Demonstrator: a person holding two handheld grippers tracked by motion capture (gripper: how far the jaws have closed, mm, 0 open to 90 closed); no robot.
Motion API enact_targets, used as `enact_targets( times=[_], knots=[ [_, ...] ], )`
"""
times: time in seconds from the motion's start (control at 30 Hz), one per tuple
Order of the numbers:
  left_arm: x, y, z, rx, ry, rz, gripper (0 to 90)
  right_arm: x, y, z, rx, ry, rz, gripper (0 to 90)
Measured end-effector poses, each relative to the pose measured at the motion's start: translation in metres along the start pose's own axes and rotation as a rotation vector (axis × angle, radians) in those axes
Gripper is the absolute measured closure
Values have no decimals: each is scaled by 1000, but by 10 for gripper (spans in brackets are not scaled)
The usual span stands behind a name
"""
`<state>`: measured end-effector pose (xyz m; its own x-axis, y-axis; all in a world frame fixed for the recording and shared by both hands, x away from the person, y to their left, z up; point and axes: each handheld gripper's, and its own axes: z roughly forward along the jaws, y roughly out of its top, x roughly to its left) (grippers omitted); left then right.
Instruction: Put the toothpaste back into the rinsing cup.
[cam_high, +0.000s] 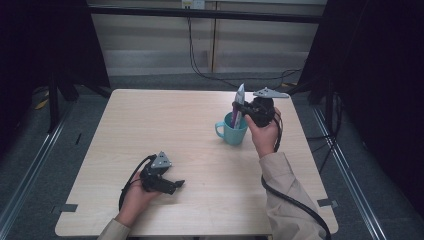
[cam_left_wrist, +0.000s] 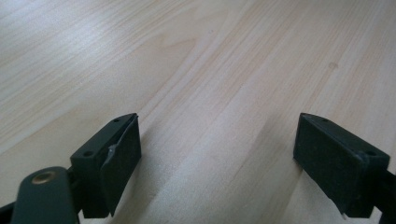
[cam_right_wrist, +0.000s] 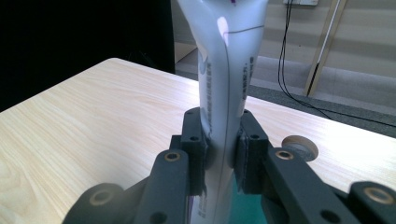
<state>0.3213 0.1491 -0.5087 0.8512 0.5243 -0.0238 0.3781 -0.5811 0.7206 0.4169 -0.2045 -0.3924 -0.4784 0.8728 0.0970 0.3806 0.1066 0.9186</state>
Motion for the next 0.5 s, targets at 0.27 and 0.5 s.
enact_targets(
  times=[0.27,0.5],
  knots=[
    [0,0,0,1,0,1,148,0,-6,3,9,-4,5,764],
    [0,0,0,0,0,0,148,1,-11,5,12,-3,12,763]
  ],
)
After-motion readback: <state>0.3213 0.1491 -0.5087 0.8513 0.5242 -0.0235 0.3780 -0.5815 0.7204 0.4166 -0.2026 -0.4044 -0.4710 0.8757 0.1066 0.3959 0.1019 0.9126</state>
